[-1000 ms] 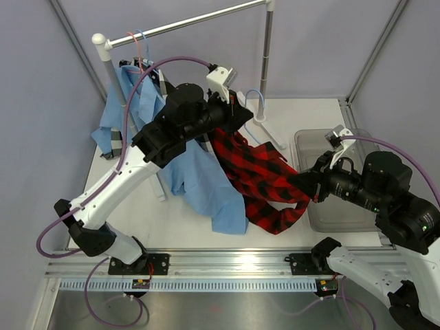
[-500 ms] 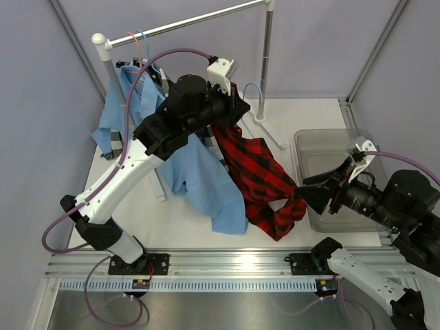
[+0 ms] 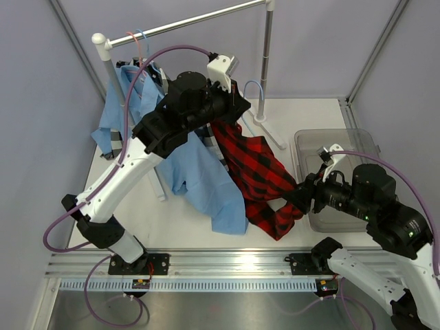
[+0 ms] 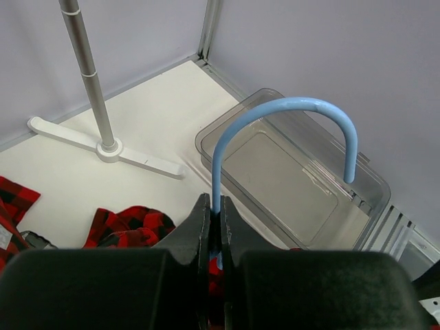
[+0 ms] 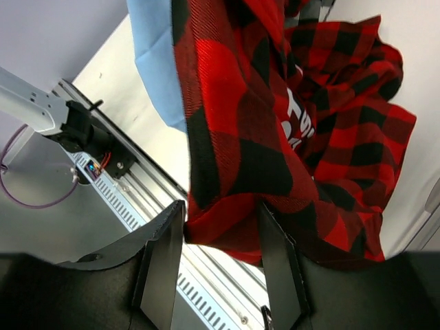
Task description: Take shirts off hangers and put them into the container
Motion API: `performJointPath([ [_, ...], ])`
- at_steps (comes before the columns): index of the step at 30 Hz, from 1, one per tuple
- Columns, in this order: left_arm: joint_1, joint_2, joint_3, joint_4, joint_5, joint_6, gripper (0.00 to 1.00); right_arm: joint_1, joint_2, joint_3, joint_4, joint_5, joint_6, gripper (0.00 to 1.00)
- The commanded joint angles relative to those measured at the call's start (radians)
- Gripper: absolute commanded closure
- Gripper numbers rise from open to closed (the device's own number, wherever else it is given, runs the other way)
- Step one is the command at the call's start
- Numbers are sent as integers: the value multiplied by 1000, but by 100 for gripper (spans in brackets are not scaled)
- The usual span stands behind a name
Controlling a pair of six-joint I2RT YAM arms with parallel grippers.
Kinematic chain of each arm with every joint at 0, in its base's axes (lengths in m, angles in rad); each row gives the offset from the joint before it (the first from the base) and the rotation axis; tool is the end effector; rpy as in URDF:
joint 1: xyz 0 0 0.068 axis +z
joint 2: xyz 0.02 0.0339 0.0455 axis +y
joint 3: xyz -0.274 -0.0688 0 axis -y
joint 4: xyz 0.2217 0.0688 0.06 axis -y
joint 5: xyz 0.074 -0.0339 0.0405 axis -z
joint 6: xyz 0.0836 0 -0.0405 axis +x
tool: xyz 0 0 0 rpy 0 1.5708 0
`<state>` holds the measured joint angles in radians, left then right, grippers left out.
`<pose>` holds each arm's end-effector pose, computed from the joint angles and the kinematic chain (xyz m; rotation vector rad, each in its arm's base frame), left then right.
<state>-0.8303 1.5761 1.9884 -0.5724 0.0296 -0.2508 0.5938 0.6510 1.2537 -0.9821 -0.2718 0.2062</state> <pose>0.2384 -0.2645 0.5062 0.5366 1.7204 -0.8125 0.0655 0.0713 0.3974 -0.5703 1.9377 0.7842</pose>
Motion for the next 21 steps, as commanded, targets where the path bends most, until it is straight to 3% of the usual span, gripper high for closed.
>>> performJointPath([
  [1,2,-7,78,40,0,21,100,4,-5,-16,45,5,-11,47],
  [4,3,-1,89,37,0,24,100,6,-31,-23,43,3,-5,53],
  [7,3,5,95,39,1,22,100,4,-39,-22,33,8,-2,76],
  [8,2,7,95,39,1,21,100,4,-42,-19,22,9,1,88],
  [10,2,7,95,42,0,22,100,4,-47,-19,13,2,10,96],
  [12,3,13,99,40,-8,30,100,3,-56,-23,-4,-1,19,100],
  [21,63,51,187,40,-25,44,100,3,-162,18,-142,25,91,100],
])
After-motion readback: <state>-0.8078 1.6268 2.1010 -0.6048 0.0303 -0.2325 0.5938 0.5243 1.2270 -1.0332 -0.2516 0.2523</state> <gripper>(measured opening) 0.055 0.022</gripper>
